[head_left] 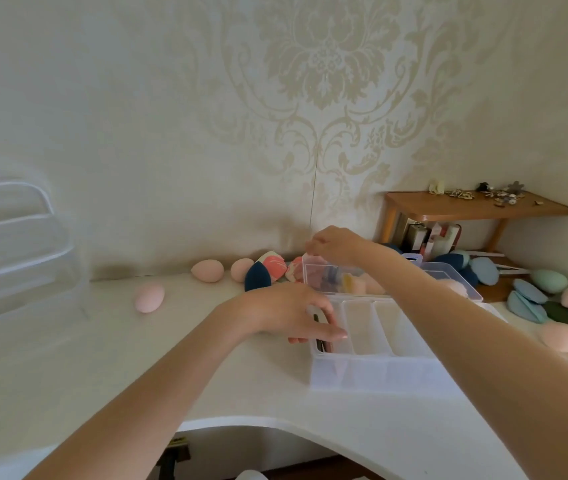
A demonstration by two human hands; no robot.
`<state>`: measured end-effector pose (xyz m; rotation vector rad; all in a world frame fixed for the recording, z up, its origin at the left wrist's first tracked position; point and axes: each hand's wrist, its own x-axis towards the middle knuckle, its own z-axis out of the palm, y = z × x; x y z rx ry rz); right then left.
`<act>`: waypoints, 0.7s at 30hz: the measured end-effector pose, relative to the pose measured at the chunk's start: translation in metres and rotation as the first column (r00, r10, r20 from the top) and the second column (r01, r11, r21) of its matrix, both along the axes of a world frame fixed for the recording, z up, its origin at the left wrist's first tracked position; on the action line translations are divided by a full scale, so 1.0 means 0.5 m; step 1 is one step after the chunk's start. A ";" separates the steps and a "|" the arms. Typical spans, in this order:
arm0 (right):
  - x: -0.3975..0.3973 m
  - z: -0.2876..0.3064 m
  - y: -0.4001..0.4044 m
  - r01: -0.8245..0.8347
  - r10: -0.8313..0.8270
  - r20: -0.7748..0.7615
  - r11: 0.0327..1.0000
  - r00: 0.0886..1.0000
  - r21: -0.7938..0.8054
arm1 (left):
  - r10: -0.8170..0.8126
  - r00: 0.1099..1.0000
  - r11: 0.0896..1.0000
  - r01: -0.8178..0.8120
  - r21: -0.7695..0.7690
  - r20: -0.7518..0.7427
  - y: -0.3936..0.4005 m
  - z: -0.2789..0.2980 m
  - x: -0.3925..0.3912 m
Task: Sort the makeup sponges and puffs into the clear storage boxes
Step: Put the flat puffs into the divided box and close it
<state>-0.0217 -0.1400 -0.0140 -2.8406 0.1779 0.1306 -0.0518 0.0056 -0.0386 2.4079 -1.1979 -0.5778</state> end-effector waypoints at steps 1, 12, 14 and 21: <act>0.006 -0.006 0.002 0.011 -0.011 -0.017 1.000 1.000 0.027 | 0.008 1.000 1.000 -0.008 0.012 0.023 -0.004 -0.004 0.000; 0.027 -0.020 0.000 0.158 -0.173 0.110 0.979 0.979 0.132 | 0.046 0.998 0.999 -0.046 0.005 -0.050 -0.011 -0.021 0.007; 0.024 -0.018 -0.008 0.157 -0.173 0.201 0.983 0.964 0.094 | 0.061 0.997 0.998 -0.061 0.006 -0.049 -0.013 -0.020 0.007; 0.001 -0.020 -0.028 0.100 -0.130 0.296 0.989 0.946 0.112 | 0.055 0.998 0.997 -0.054 0.057 -0.025 -0.011 -0.004 -0.007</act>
